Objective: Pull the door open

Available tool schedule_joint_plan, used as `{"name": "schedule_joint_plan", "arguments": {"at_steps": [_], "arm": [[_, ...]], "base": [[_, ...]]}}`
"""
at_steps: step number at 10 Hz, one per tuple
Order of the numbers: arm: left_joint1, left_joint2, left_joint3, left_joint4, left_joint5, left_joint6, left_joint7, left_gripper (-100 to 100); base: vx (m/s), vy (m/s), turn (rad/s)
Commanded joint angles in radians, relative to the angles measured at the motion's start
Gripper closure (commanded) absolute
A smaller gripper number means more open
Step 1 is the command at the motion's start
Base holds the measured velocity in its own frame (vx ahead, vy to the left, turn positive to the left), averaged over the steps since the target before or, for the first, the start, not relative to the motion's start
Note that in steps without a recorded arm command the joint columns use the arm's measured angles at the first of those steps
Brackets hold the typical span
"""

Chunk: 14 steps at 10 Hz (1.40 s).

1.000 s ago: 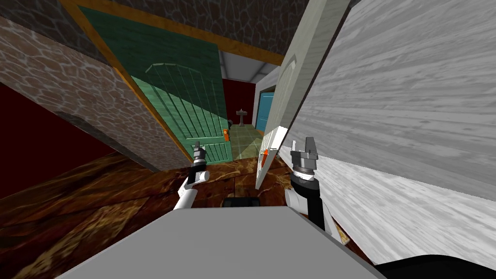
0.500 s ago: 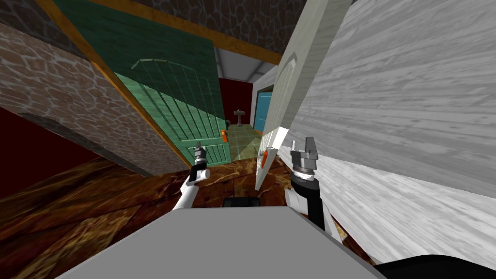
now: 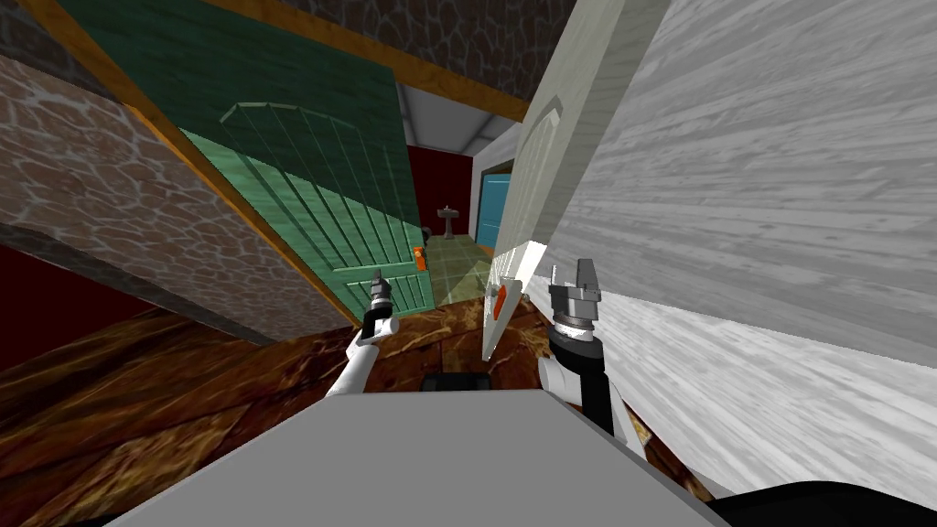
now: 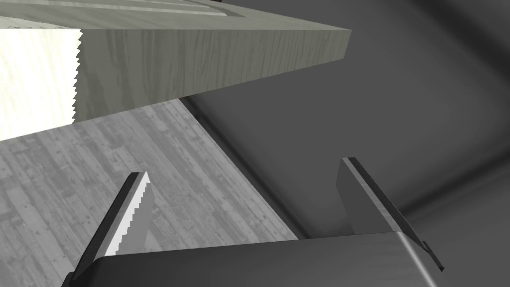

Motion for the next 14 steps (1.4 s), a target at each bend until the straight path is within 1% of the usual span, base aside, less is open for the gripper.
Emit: {"name": "schedule_joint_plan", "arguments": {"at_steps": [1, 2, 3, 4, 5, 6, 7, 9, 10, 14], "arm": [[-0.035, 0.004, 0.016, 0.05, 0.011, 0.002, -0.019, -100], [-0.035, 0.004, 0.016, 0.063, 0.011, 0.002, -0.019, -100], [-0.058, 0.006, 0.026, 0.102, 0.018, 0.002, -0.03, -100], [-0.081, 0.008, 0.035, 0.13, 0.025, 0.002, -0.041, -100], [-0.081, 0.008, 0.035, 0.14, 0.025, 0.002, -0.041, -100], [-0.102, 0.009, 0.045, 0.176, 0.031, 0.002, -0.052, -100], [-0.102, 0.009, 0.045, 0.176, 0.031, 0.002, -0.052, -100], [-0.146, 0.012, 0.063, 0.245, 0.044, 0.002, -0.073, -100], [-0.146, 0.012, 0.063, 0.249, 0.044, 0.002, -0.073, -100], [-0.225, 0.016, 0.097, 0.38, 0.067, 0.002, -0.112, -100]], "base": [[0.091, 0.055, -0.12], [0.066, 0.038, -0.045], [0.047, 0.039, -0.08], [0.067, 0.052, -0.134], [0.055, 0.033, -0.035], [0.045, 0.025, -0.059], [0.034, 0.022, -0.036], [0.05, 0.042, -0.103], [0.046, 0.042, -0.036], [0.073, 0.048, -0.096]]}}
